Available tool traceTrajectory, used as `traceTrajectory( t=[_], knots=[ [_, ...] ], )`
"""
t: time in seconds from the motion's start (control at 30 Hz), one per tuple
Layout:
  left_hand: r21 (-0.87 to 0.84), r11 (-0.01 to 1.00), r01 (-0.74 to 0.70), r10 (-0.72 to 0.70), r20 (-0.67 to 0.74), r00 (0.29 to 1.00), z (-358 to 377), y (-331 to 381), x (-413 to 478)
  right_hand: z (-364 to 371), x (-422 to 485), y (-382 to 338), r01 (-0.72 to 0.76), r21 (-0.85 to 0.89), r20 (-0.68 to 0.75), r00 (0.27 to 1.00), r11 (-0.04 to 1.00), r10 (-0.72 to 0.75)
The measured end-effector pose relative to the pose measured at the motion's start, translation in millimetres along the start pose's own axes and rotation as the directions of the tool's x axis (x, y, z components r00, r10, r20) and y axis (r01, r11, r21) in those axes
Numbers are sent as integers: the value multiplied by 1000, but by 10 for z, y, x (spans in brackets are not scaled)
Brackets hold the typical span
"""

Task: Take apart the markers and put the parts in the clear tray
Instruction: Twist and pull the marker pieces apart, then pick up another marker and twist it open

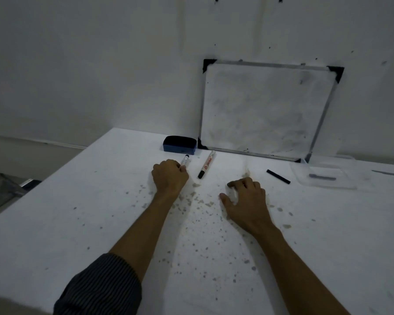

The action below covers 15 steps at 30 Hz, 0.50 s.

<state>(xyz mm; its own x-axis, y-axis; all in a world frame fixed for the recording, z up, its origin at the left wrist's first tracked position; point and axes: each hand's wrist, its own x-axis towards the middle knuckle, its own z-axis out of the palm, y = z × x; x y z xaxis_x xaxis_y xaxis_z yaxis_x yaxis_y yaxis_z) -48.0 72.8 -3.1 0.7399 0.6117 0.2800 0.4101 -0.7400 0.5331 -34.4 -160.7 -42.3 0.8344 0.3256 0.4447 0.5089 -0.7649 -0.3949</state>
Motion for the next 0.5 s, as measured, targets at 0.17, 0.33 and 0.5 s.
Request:
traceTrajectory(
  t=[0.17, 0.33, 0.5],
  knots=[
    [30, 999, -11, 14, -87, 996, 116, -38, -48, -31, 5, -8, -16, 23, 22, 1000, 1000, 15],
    [-4, 981, -194, 188, -230, 955, 139, 140, -130, -154, -22, -59, -99, 241, 40, 995, 966, 92],
    [-46, 906, -421, 417, -80, 905, 280, 541, -37, -351, -32, -41, -252, 583, 22, 955, 772, 295]
  ],
)
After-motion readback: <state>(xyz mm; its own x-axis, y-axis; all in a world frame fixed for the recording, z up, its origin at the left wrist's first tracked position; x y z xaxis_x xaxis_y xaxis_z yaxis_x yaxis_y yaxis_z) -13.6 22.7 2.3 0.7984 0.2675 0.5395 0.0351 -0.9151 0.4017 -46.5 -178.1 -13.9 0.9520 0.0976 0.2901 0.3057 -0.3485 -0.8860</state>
